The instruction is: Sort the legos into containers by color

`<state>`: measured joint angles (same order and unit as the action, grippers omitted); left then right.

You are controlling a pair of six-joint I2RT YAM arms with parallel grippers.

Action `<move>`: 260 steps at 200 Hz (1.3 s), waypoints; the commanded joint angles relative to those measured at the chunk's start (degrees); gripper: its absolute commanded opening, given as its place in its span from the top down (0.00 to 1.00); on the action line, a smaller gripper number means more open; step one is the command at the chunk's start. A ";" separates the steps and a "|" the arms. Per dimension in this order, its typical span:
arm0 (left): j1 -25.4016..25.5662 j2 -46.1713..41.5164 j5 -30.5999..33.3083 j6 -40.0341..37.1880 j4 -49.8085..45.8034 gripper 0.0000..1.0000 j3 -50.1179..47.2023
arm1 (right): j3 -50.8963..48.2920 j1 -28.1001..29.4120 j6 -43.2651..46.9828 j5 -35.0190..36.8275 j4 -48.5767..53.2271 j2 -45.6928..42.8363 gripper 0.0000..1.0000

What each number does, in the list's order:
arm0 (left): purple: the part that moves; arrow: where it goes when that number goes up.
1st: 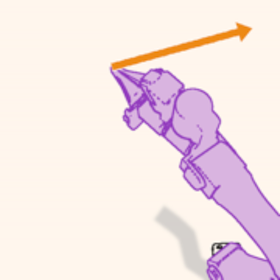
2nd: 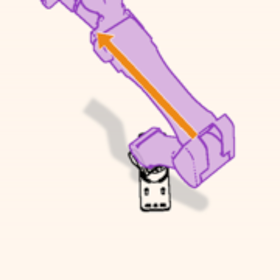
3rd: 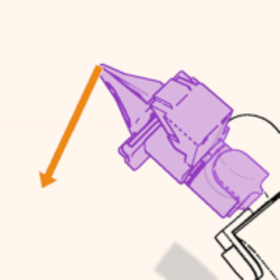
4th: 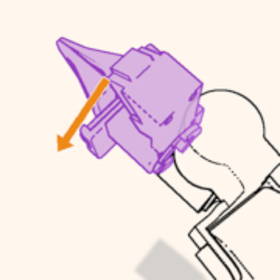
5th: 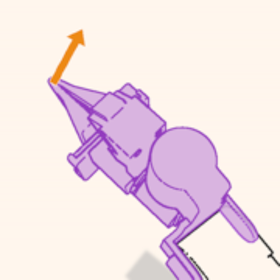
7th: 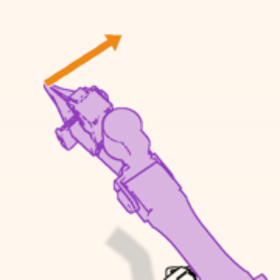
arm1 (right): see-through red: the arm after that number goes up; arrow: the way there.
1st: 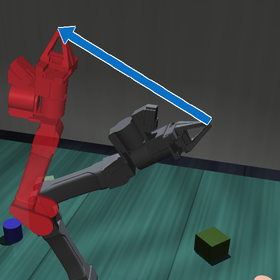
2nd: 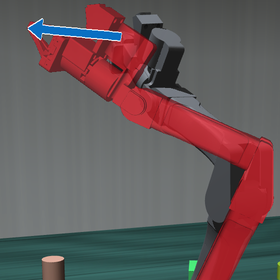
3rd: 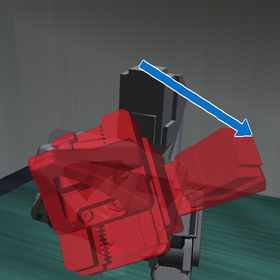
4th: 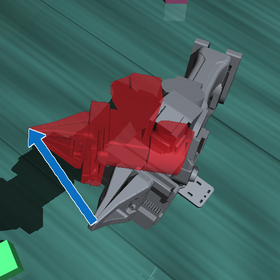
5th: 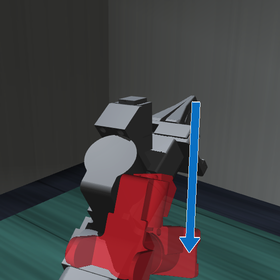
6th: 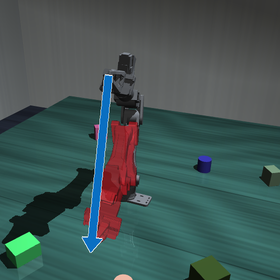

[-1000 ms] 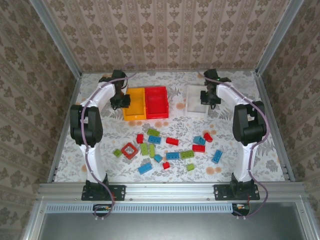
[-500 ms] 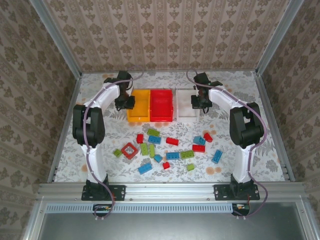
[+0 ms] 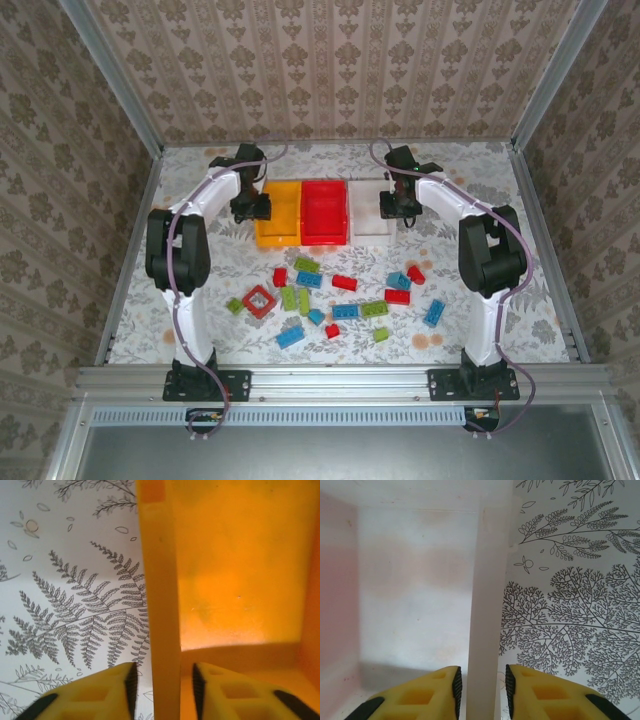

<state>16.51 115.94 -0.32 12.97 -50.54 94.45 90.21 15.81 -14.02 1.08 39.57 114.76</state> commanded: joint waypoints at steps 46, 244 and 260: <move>-0.06 -7.78 1.17 4.39 -0.70 0.46 -0.12 | -0.62 0.30 -3.50 1.72 3.27 -9.50 0.58; 8.66 -73.46 1.32 34.69 -8.78 0.37 -43.59 | -20.95 35.23 5.11 -12.05 -14.22 -24.19 0.48; 8.70 -77.72 2.45 36.24 -11.70 0.38 -44.80 | -16.82 38.31 4.39 -12.91 -14.74 -18.96 0.50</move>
<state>24.77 43.07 -0.89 43.86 -54.76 51.42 67.92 50.30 -9.13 -9.34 27.46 89.86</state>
